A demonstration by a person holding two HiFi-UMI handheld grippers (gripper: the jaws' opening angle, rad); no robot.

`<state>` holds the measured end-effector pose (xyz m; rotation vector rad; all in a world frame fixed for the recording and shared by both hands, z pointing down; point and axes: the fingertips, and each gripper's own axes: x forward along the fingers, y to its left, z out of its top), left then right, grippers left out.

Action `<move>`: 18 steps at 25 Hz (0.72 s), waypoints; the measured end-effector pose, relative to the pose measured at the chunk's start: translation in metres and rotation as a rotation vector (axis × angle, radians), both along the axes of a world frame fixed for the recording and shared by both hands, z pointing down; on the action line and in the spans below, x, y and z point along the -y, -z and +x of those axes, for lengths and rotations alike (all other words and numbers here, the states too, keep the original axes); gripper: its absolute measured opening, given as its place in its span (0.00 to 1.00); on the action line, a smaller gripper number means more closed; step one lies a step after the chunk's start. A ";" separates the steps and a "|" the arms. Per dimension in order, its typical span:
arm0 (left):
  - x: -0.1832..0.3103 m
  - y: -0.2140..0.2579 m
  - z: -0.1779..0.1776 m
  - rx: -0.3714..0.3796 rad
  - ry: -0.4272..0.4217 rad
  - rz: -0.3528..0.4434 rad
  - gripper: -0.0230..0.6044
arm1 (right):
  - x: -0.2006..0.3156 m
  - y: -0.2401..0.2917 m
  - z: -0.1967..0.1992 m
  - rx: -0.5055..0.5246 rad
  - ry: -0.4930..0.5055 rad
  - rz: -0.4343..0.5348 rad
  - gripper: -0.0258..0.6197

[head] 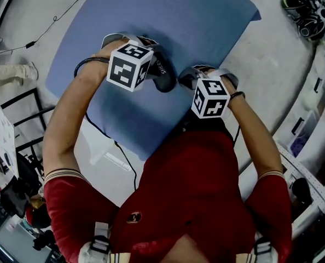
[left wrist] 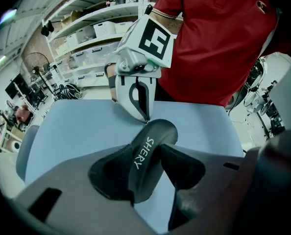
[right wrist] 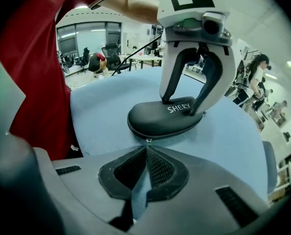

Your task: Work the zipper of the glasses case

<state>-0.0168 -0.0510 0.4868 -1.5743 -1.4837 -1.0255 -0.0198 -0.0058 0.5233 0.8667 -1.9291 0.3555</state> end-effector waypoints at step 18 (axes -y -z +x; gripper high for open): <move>0.002 -0.001 -0.002 -0.021 0.017 -0.035 0.31 | -0.004 0.004 -0.041 0.109 -0.521 0.026 0.04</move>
